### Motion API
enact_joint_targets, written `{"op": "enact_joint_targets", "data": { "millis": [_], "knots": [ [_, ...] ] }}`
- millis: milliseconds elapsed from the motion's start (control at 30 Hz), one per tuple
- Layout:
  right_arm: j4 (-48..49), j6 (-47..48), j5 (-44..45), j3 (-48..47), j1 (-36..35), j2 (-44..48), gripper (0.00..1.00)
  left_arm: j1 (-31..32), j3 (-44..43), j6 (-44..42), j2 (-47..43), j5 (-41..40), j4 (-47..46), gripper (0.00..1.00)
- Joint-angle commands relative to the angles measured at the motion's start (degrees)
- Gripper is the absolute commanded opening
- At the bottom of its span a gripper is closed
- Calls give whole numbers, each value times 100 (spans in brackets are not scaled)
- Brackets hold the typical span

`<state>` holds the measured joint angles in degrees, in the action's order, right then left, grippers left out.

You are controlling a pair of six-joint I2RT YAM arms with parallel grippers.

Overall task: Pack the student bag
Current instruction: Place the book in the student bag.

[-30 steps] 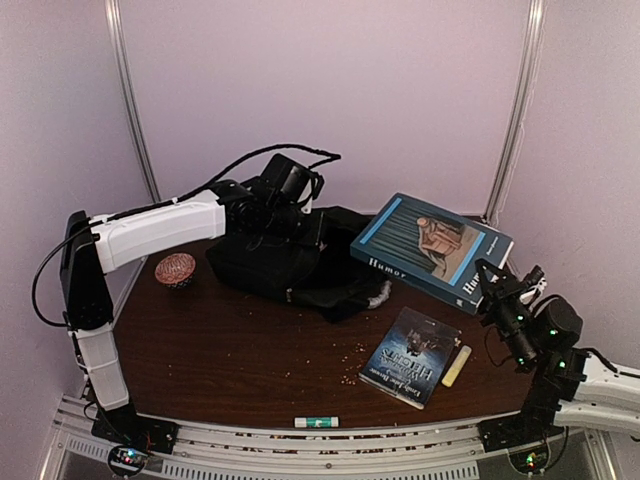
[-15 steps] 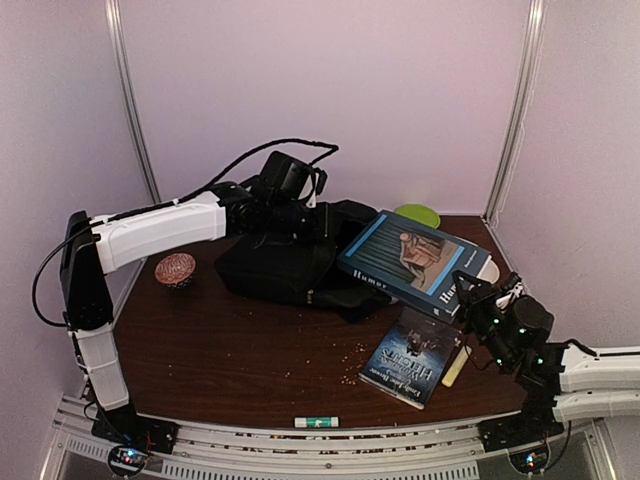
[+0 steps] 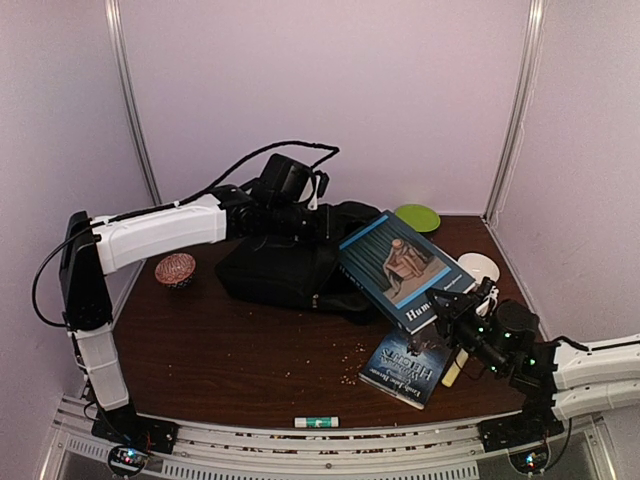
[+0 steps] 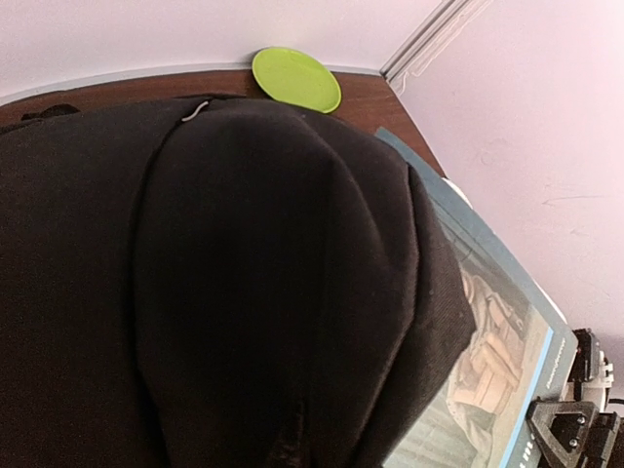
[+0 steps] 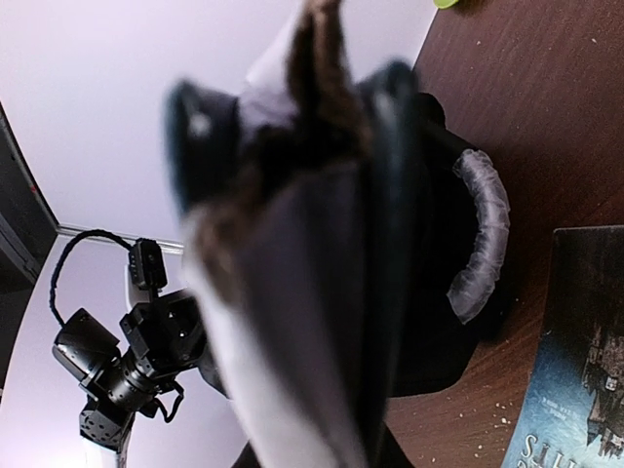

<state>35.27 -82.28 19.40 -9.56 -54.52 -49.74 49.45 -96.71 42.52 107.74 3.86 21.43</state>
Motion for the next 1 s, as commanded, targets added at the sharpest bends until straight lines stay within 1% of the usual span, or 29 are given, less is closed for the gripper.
{"op": "enact_joint_targets", "data": {
  "millis": [0,100,267,467,633,833,900,967],
  "knots": [
    [-255,374,-65,-39,-11,507,17,162,11,-233,-597,85,-564,0],
    [-799,477,-312,-77,-22,879,17,110,152,-368,-748,-134,-498,0],
    [-990,244,-560,176,-25,1297,17,4,371,-268,-868,-184,-760,0],
    [-1076,35,-656,277,-31,1404,17,3,398,-55,-873,-221,-1110,0],
    [-1346,22,-829,290,-27,1528,16,3,372,-8,-873,-670,-1070,0],
    [-2117,-18,-680,459,-26,2334,16,-19,364,9,-798,-1087,-997,0],
    [-2318,-13,-567,511,-30,2679,16,-38,354,44,-729,-1028,-1044,0],
    [-2358,-39,-457,571,-29,2801,16,-41,354,42,-676,-858,-1148,0]
  ]
}}
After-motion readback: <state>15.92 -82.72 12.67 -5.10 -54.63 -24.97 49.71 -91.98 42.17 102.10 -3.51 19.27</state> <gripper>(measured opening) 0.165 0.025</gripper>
